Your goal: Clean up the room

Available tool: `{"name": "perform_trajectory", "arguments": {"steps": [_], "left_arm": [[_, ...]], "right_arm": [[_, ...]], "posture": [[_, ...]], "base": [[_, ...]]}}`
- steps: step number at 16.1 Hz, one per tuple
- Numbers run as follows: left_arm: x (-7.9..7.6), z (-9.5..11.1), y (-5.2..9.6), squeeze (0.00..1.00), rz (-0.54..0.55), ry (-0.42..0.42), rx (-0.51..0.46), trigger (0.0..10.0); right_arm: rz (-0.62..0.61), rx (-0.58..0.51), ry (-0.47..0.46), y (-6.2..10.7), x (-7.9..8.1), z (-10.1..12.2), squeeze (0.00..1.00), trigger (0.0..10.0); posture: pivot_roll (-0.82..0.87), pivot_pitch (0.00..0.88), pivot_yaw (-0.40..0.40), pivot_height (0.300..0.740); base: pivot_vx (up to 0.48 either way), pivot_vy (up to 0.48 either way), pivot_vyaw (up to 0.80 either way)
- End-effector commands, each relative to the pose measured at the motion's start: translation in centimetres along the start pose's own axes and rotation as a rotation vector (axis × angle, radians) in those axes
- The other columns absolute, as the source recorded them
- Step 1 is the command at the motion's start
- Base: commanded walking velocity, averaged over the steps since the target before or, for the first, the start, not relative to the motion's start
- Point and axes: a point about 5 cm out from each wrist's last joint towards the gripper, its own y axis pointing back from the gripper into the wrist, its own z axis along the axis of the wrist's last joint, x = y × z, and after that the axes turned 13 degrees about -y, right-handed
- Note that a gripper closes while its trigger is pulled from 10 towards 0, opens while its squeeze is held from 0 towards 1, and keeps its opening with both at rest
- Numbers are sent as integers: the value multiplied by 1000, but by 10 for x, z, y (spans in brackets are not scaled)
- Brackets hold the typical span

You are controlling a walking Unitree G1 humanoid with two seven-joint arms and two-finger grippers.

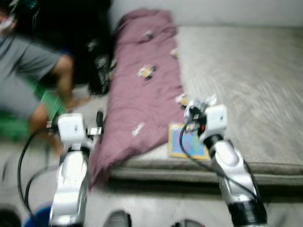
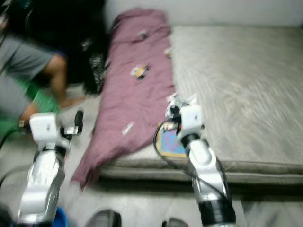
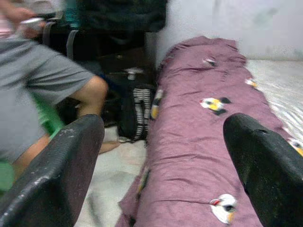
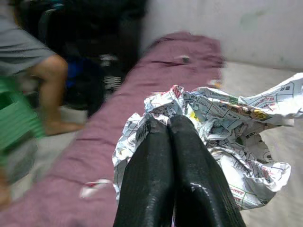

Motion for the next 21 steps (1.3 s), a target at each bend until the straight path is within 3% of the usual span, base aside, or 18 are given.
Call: {"name": "perform_trajectory", "arguments": {"steps": [1, 21], "left_arm": [[3, -3, 1, 0, 5, -16, 17, 10000], [0, -5, 6, 0, 40, -25, 19, 10000]], "right_arm": [[31, -7, 1, -3, 7, 1, 0, 10000], [130, 24, 31, -16, 16, -4, 0, 10000]], "posture": [[-31, 71, 12, 740], [0, 36, -45, 740]], "base": [[0, 0, 800], [0, 0, 796]]}}
